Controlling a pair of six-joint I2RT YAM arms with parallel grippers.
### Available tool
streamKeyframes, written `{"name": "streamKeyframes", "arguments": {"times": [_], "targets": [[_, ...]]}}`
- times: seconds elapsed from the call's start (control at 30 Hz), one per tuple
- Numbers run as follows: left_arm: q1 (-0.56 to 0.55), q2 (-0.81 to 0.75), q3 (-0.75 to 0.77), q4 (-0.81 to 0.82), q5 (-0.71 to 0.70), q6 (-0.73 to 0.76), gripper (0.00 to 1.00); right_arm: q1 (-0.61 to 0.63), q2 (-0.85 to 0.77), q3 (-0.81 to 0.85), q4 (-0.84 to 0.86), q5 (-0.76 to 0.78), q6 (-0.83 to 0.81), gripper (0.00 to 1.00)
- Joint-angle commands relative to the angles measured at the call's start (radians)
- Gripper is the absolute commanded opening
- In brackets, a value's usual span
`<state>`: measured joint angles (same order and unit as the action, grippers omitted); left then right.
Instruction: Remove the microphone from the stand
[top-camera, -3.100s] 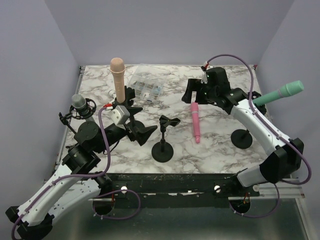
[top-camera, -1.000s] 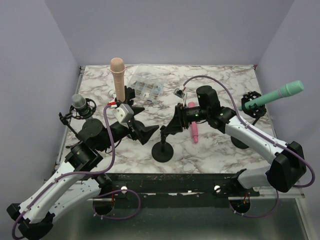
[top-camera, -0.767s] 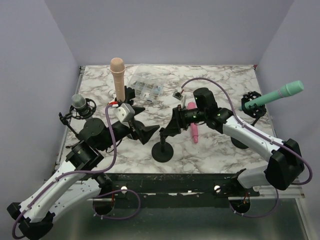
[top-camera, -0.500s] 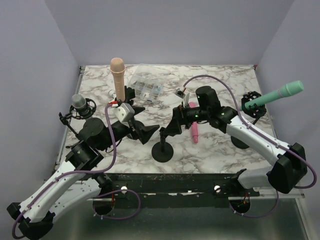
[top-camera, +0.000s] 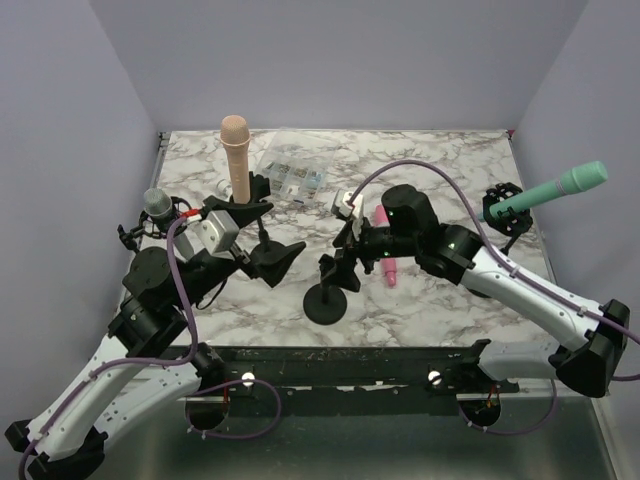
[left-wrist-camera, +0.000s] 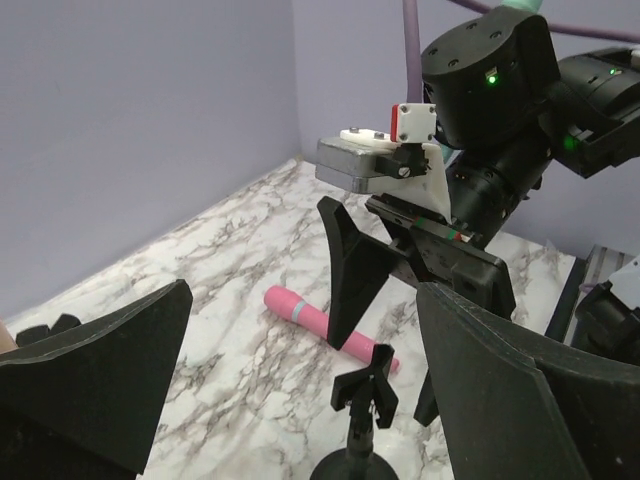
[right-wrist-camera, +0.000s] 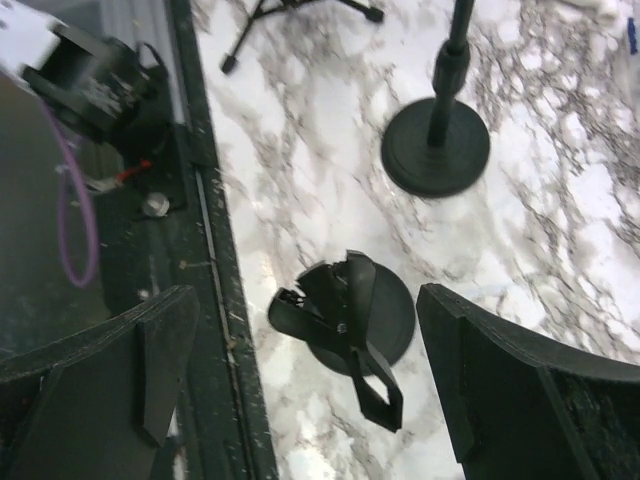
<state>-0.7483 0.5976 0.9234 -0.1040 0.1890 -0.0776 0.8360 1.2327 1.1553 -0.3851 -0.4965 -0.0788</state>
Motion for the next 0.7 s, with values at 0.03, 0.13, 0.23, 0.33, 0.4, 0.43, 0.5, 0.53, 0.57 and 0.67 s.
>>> {"name": "streamKeyframes", "arguments": {"times": [0.03,0.13,0.23,0.33,0.4,0.43,0.5,0.53,0.57,0.67], "targets": [[-0.005,-0.047,-0.071,-0.016,-0.025,0.039,0.99,0.071,0.071,0.045,-0.098,0.196,-0.166,0.99],[-0.005,-0.063,-0.074,-0.027,-0.026,0.057,0.99,0.113,0.120,0.058,-0.123,0.224,-0.178,0.96],[-0.005,-0.072,-0.079,-0.028,-0.027,0.070,0.99,0.162,0.164,0.053,-0.113,0.325,-0.181,0.96],[-0.005,-0.065,-0.078,-0.032,-0.030,0.070,0.99,0.190,0.189,0.046,-0.083,0.437,-0.169,0.94],[-0.006,-0.060,-0.066,-0.045,-0.015,0.068,0.99,0.195,0.191,0.028,-0.044,0.486,-0.154,0.91],[-0.005,-0.061,-0.067,-0.043,-0.010,0.065,0.99,0.197,0.192,0.026,-0.037,0.490,-0.151,0.87],[-0.005,-0.066,-0.078,-0.033,-0.009,0.062,0.99,0.196,0.195,0.037,-0.036,0.546,-0.129,0.76],[-0.005,-0.065,-0.079,-0.032,-0.013,0.062,0.99,0.197,0.196,0.042,-0.043,0.556,-0.123,0.71],[-0.005,-0.062,-0.074,-0.039,-0.017,0.064,0.99,0.197,0.193,0.043,-0.045,0.559,-0.120,0.66],[-0.005,-0.059,-0.060,-0.053,-0.013,0.065,0.99,0.197,0.183,0.033,-0.042,0.569,-0.116,0.51]]}}
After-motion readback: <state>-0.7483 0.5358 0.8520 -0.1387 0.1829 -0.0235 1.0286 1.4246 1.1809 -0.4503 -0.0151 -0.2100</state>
